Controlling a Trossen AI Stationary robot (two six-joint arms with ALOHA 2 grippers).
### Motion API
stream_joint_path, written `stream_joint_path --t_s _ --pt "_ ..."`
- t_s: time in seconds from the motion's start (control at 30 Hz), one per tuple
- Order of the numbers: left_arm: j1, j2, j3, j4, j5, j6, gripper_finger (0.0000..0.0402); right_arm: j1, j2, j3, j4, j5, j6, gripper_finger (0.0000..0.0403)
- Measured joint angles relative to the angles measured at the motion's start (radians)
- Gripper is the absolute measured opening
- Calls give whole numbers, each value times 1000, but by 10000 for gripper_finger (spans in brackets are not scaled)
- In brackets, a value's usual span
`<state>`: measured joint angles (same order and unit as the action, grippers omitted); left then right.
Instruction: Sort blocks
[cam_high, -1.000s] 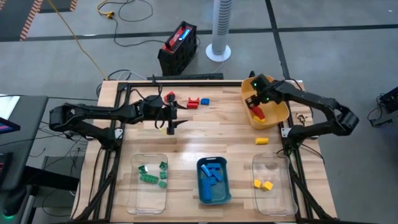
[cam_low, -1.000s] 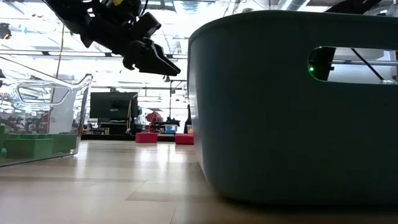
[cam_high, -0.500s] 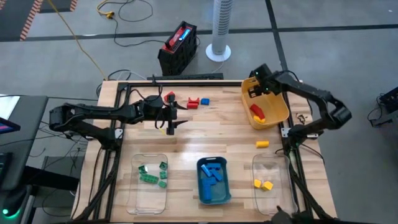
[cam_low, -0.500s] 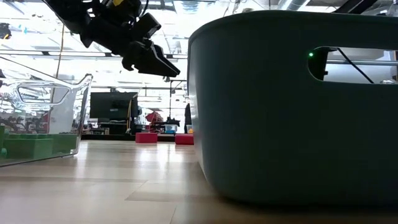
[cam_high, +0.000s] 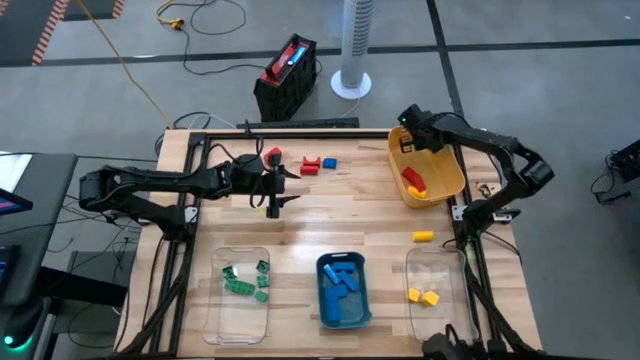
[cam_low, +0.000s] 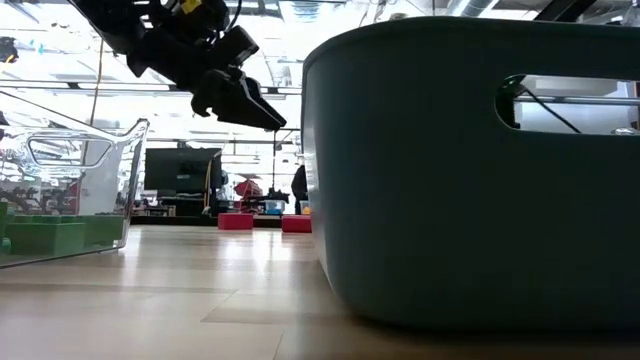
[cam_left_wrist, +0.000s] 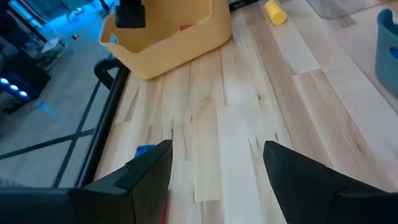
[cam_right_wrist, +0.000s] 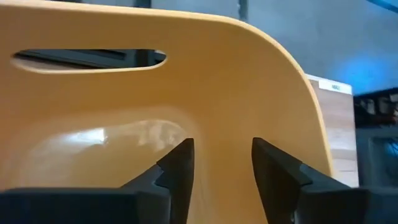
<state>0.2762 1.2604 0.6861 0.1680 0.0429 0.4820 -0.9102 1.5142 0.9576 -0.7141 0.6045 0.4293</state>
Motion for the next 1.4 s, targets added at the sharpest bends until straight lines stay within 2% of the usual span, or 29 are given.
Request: stream_joint_path --t_s 0.23,0.37,0.67,0.8,0.93,1.03,1.2,1.3,1.4 --pt "-9 0 0 2 1 -38 246 0 67 75 -120 85 139 121" --pt "-23 1 0 -2 0 -40 246 0 78 102 -185 87 175 93" --pt "-47 0 0 -28 0 -18 246 2 78 111 -199 83 218 27" --pt "-47 1 0 -52 0 -20 246 71 56 137 -199 34 204 11" --pt "-47 0 0 -51 -4 -32 246 176 9 174 -211 22 139 19" --pt "-47 0 0 -53 -6 -42 246 268 -40 196 -244 14 4 36" --pt "-47 0 0 -54 -6 -52 246 471 -114 199 -244 -157 -205 74" --pt "-47 0 0 -44 -6 -59 246 603 -110 199 -246 -221 -244 102" --pt "-47 0 0 -39 -6 -77 246 698 -78 214 -266 -347 -255 134"
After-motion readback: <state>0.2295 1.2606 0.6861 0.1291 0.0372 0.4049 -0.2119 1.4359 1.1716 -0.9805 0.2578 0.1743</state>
